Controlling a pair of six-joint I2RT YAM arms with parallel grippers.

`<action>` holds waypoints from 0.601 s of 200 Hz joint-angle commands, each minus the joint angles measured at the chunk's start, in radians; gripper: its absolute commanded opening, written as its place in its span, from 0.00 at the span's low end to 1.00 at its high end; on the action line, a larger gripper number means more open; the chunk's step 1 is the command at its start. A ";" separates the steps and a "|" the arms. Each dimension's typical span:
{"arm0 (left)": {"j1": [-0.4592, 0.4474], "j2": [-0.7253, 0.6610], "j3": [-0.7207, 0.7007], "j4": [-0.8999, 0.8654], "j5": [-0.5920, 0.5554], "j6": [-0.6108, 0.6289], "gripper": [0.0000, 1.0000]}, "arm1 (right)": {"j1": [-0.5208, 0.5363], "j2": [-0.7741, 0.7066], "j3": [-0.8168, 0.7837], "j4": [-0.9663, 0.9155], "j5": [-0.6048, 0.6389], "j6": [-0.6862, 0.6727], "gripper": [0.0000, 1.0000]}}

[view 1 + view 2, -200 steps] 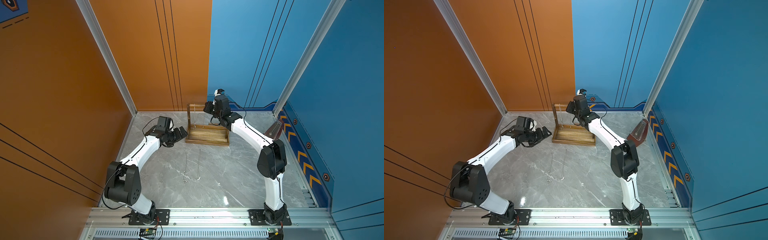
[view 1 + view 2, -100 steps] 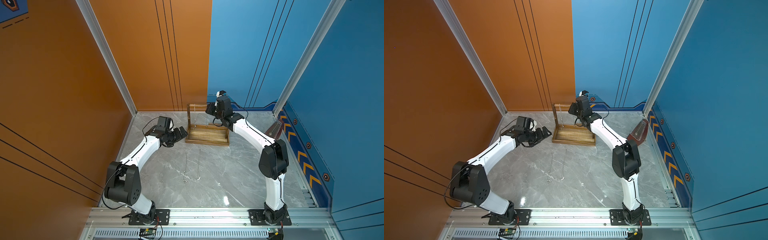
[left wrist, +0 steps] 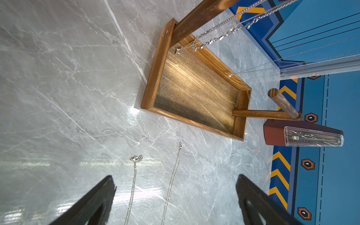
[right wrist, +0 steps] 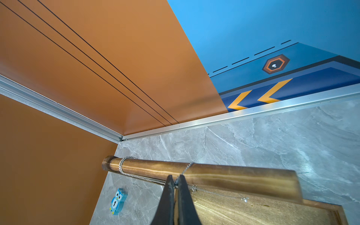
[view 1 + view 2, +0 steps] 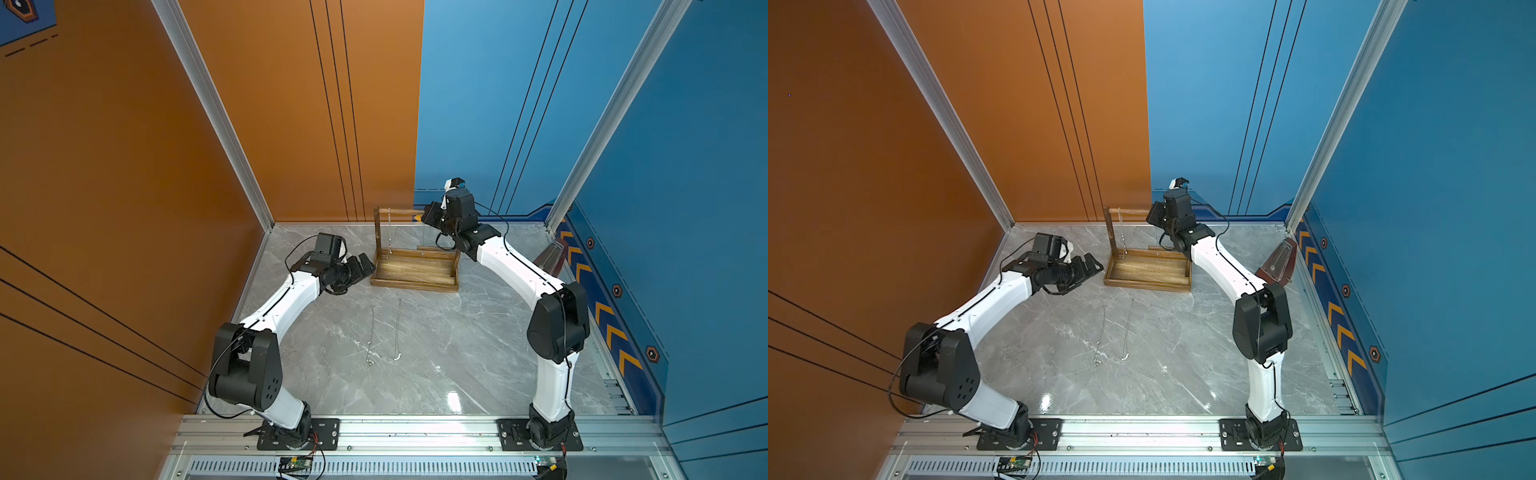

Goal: Take the necklace off the jewelry display stand
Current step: Take off the necklace from the stand.

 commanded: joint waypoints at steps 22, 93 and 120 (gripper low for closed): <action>0.000 -0.011 -0.014 0.015 0.024 -0.005 0.98 | -0.031 -0.071 -0.053 -0.003 -0.027 0.016 0.00; -0.001 -0.009 -0.015 0.016 0.022 -0.005 0.98 | -0.078 -0.119 -0.102 -0.001 -0.043 0.013 0.00; -0.003 -0.006 -0.015 0.016 0.022 -0.004 0.98 | -0.097 -0.139 -0.122 -0.001 -0.050 0.012 0.00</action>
